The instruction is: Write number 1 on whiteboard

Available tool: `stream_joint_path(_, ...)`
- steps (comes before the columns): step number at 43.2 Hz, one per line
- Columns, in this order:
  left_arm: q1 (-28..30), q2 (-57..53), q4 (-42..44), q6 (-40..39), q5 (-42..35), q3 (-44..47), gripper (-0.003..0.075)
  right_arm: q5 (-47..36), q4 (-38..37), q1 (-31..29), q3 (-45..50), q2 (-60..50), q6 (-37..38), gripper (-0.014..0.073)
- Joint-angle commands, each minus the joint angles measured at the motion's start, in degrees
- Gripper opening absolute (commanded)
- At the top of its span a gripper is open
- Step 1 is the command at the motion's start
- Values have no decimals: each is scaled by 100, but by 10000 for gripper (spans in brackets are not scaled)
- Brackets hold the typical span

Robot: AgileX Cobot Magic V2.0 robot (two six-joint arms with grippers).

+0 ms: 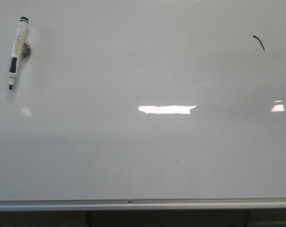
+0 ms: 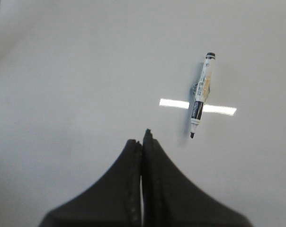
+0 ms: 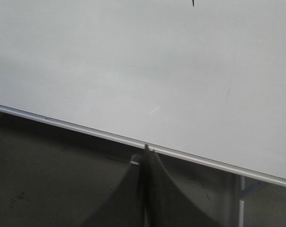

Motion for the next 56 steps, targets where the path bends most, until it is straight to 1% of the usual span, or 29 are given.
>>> stream_joint_path(1, 23, -164, -122, 305, -979, 212, -20, -424, -71, -25, -128, 38, -5, -69)
stream_joint_path(5, 23, -203, -927, 1608, -1069, 512, -20, -424, -71, -25, -128, 38, -5, -69)
stream_joint_path(7, 23, -254, -1049, 1873, -1069, 608, -20, -424, -71, -25, -128, 38, -5, -69)
stream_joint_path(11, 23, -368, -1009, 1896, -1219, 811, -20, -424, -71, -25, -128, 38, -5, -69)
stream_joint_path(17, 23, -587, -1023, 1896, -1821, 1194, -20, -424, -71, -25, -128, 38, -5, -69)
stream_joint_path(19, 23, -612, -1023, 1896, -1652, 1172, -20, -424, -71, -25, -128, 38, -5, -69)
stream_joint_path(36, 23, -612, -1023, 1884, -1877, 1183, -20, -421, -71, -24, -128, 38, -5, -69)
stream_joint_path(44, 23, -612, -973, 1639, -1887, 1183, -20, -421, -71, -24, -128, 38, -5, -69)
stream_joint_path(56, -30, -612, -973, 1629, -1874, 1183, -20, -421, -71, -24, -128, 38, -5, -69)
